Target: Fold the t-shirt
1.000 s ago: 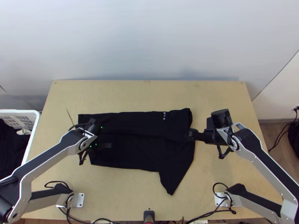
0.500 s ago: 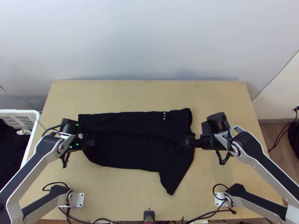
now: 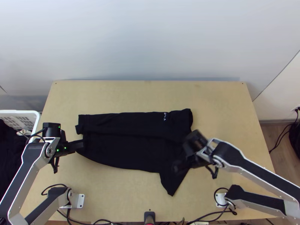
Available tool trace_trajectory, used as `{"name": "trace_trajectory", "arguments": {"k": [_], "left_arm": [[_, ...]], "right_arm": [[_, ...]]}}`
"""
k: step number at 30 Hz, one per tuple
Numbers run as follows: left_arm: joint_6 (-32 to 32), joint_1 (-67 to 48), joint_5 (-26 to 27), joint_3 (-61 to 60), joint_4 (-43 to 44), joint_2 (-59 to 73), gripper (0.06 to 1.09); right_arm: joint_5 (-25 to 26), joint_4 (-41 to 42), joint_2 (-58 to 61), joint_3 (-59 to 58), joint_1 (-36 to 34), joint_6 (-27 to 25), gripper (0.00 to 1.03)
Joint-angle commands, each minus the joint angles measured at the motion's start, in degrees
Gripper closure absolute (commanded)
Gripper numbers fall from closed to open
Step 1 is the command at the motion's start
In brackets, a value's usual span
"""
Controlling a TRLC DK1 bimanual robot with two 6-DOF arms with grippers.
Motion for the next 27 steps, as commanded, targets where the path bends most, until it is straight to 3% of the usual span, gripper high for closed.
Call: {"name": "trace_trajectory", "arguments": {"k": [1,10,27], "left_arm": [[0.4,2.3,0.5,0.0,1.2,0.2,1.05],[-0.8,2.3,0.5,-0.1,1.6,1.3,1.05],[-0.7,2.7,0.5,0.5,2.8,4.4,1.05]], "right_arm": [[2.8,1.5,3.9,-0.4,10.5,-3.8,0.05],[4.2,1.2,8.0,-0.6,20.2,-7.1,0.05],[11.9,2.7,15.6,-0.6,26.4,-10.8,0.07]]}}
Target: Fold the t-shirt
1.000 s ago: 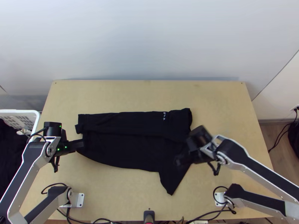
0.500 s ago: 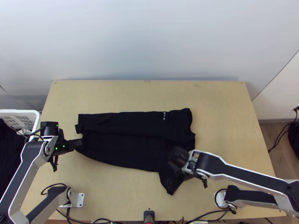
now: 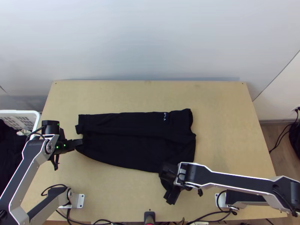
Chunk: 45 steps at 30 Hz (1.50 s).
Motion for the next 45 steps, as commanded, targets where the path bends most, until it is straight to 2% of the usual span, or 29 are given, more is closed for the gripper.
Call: {"name": "trace_trajectory", "arguments": {"k": [1,10,12,13,15,16,18,19,28,35,38,45], "left_arm": [[0.3,0.4,-0.1,0.1,0.3,1.1,1.05],[0.2,0.6,0.0,0.1,0.6,1.5,1.05],[0.1,0.7,0.0,0.1,0.6,1.5,1.05],[0.2,0.8,0.0,0.1,0.6,1.5,1.05],[0.3,1.0,0.0,0.2,0.6,1.5,1.05],[0.3,1.1,0.0,0.2,0.6,1.4,1.05],[0.4,1.6,0.0,0.2,0.5,1.4,1.05],[0.5,1.8,0.0,0.2,0.6,1.3,1.05],[0.4,2.4,0.3,2.3,0.4,1.3,1.05],[-0.7,2.4,1.1,4.6,0.1,1.8,1.05],[-1.8,2.1,1.8,5.1,-0.5,2.3,1.05],[-4.0,-1.4,4.5,5.6,-5.5,1.9,1.05]], "right_arm": [[3.6,0.9,3.0,0.0,1.8,-1.0,0.07],[4.9,2.2,4.5,0.1,3.7,-0.2,0.11],[5.1,2.8,4.8,0.3,3.9,-0.3,0.21],[5.4,3.0,5.2,0.4,4.0,-0.3,0.27],[6.3,3.5,5.2,0.6,4.2,-0.7,0.45],[6.7,3.8,5.2,0.8,4.2,-1.0,0.58],[7.7,5.2,5.2,0.8,4.3,-2.5,0.94],[7.7,5.6,5.2,0.9,4.3,-3.3,1.00],[7.9,4.5,2.6,1.8,2.4,-3.7,1.00],[7.6,-0.5,-1.4,7.7,-9.1,-4.6,1.00],[5.6,-1.9,-2.8,11.2,-14.2,-4.2,1.00],[4.7,-2.4,-4.8,11.7,-21.5,-4.3,1.00]]}}
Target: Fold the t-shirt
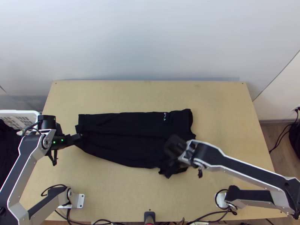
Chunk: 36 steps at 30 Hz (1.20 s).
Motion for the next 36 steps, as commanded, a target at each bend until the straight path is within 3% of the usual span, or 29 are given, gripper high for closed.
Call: {"name": "trace_trajectory", "arguments": {"k": [1,4,14,26,36], "left_arm": [[-1.7,-3.0,2.9,0.4,-4.9,-0.5,1.05],[-1.1,-3.8,6.6,-1.3,-7.9,-1.8,1.05],[-0.9,-0.8,6.7,-0.7,-4.4,-1.6,1.05],[-6.4,3.0,4.4,12.0,3.2,10.7,1.05],[-10.0,-0.7,2.6,23.8,5.1,23.4,1.05]], "right_arm": [[-1.1,-1.0,-2.5,1.8,-7.8,0.0,1.00],[-1.5,-1.0,-2.8,2.4,-10.8,0.1,1.00],[-2.7,-0.9,-1.6,7.1,-22.4,-2.8,1.00],[-2.9,2.1,5.2,10.9,-30.4,-4.8,1.00],[-2.9,4.1,19.8,25.5,-34.5,-5.9,1.00]]}}
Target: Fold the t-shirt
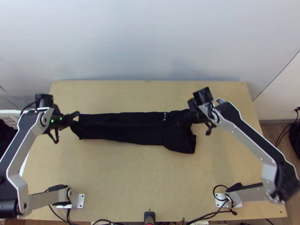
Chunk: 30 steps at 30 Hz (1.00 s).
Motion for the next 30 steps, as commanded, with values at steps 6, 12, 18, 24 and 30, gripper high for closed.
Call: {"name": "trace_trajectory", "arguments": {"k": [6,12,18,24,30], "left_arm": [[-2.4,-2.2,-2.2,9.9,4.6,13.9,1.05],[-2.5,-2.2,-3.2,11.5,7.4,18.4,1.05],[-2.5,-2.9,-5.2,11.5,10.0,21.9,1.05],[-2.5,-3.7,-5.9,12.9,12.0,25.0,1.05],[-3.2,-5.0,-5.9,12.4,11.2,25.8,0.71]], "right_arm": [[0.0,1.1,17.5,16.5,-5.9,-2.4,1.00],[-0.1,1.1,24.2,21.5,-7.2,-2.5,1.00],[-0.5,1.6,29.1,21.7,-7.4,-2.4,1.00],[-1.2,3.4,31.2,21.6,-8.2,-1.1,1.00],[-1.5,3.4,29.7,22.8,-8.8,4.8,0.62]]}}
